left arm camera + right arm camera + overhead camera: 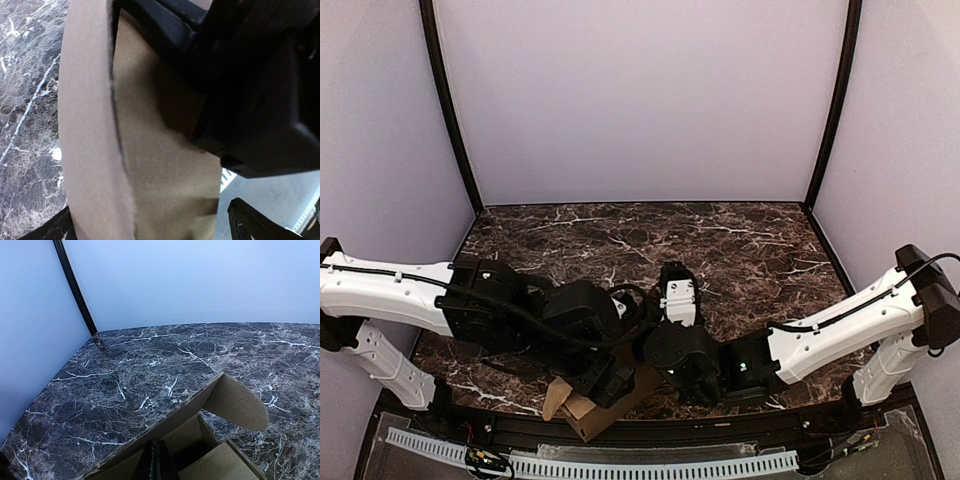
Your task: Fold the paper box
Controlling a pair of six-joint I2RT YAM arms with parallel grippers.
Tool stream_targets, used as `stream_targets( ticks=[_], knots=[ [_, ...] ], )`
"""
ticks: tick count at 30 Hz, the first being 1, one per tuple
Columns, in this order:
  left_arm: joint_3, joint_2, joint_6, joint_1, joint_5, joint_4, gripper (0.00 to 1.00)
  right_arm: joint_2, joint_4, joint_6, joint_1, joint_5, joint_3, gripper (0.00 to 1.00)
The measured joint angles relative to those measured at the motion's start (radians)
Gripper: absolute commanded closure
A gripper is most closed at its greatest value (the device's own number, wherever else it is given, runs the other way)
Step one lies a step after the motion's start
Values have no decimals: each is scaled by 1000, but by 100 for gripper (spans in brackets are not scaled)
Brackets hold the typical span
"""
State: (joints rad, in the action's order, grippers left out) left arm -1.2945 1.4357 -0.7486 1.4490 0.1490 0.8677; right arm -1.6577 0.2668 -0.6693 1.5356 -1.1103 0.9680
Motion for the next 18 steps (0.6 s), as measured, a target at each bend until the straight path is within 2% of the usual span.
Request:
stream_targets(
  ticks=[5,9,12,13,18],
  knots=[
    [-9,43,-24,39,82,25,3,6,-84,-56,0,-1,20,100],
    [24,41,-32,48,111,8,25,21,-154,-109,7,0,27,98],
    [63,14,-39,58,134,-31,41,50,-194,-159,18,16,15,90],
    [74,5,-45,57,141,-39,43,58,-199,-174,26,16,5,87],
    [95,-15,-25,59,154,-59,62,131,-316,-221,66,79,-12,62]
  ],
)
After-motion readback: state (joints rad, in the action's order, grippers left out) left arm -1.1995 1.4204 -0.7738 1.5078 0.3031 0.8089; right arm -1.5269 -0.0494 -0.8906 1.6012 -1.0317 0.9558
